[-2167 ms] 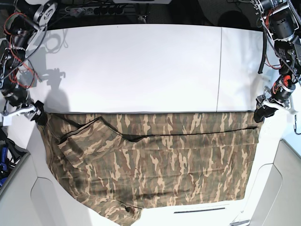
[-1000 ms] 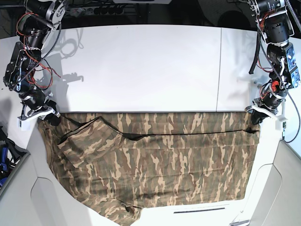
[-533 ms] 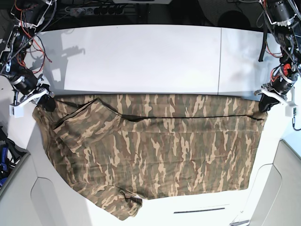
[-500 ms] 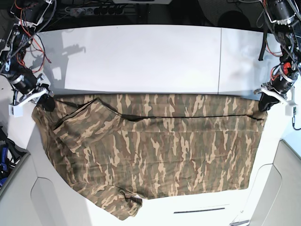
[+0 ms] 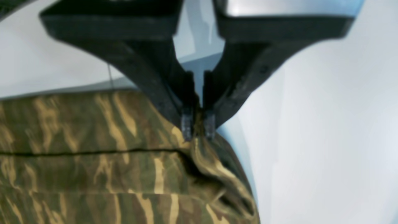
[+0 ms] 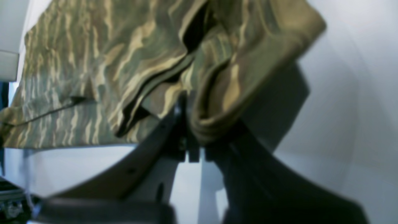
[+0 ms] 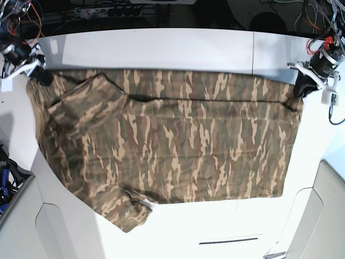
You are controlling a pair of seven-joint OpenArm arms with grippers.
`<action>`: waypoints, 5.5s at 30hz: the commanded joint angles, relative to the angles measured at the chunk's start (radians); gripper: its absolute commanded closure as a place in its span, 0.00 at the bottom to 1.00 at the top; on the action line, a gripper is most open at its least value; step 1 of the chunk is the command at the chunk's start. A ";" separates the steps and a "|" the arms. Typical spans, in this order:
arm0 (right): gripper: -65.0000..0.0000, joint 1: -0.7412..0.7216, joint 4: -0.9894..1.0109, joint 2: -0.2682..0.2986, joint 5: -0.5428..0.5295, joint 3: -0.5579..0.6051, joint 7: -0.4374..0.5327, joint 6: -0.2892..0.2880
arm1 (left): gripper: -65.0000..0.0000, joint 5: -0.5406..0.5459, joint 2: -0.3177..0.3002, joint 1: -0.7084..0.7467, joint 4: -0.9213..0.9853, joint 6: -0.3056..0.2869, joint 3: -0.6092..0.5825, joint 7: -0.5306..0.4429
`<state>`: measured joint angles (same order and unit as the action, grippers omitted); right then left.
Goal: Fold the T-shirt properly
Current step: 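Lower the folded edge with both grippers and release it, then move both grippers to the hem corners and grasp them, then lift the hem with both grippers and fold it over toward the collar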
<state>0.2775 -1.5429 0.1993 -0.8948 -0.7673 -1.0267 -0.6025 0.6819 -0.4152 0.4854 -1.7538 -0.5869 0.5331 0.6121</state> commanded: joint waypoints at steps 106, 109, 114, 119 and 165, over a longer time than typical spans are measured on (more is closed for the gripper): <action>0.73 -0.803 0.909 0.136 0.584 0.446 0.626 0.022 | 0.69 -0.140 -0.034 -0.888 0.985 0.019 -0.323 0.024; 0.91 -0.803 0.900 0.136 0.584 0.492 0.626 0.022 | 0.82 -0.140 -0.037 -0.896 0.984 -0.009 -0.323 0.037; 1.00 -0.803 0.856 0.137 0.588 0.501 0.598 0.011 | 1.00 -0.134 -0.048 -0.919 0.971 -0.035 -0.323 0.078; 1.00 -0.800 0.755 0.137 0.580 0.501 0.488 0.011 | 1.00 -0.032 -0.076 -0.917 0.916 -0.070 -0.323 0.174; 1.00 -0.265 0.233 0.285 0.215 0.328 0.243 0.004 | 1.00 0.594 -0.345 -0.400 0.383 -0.111 -0.323 0.641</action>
<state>0.0273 -1.2942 0.4622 -0.6697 -0.4278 -0.8066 -0.5991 1.2621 -0.7353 0.0990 -1.3556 -0.6899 0.1993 1.2625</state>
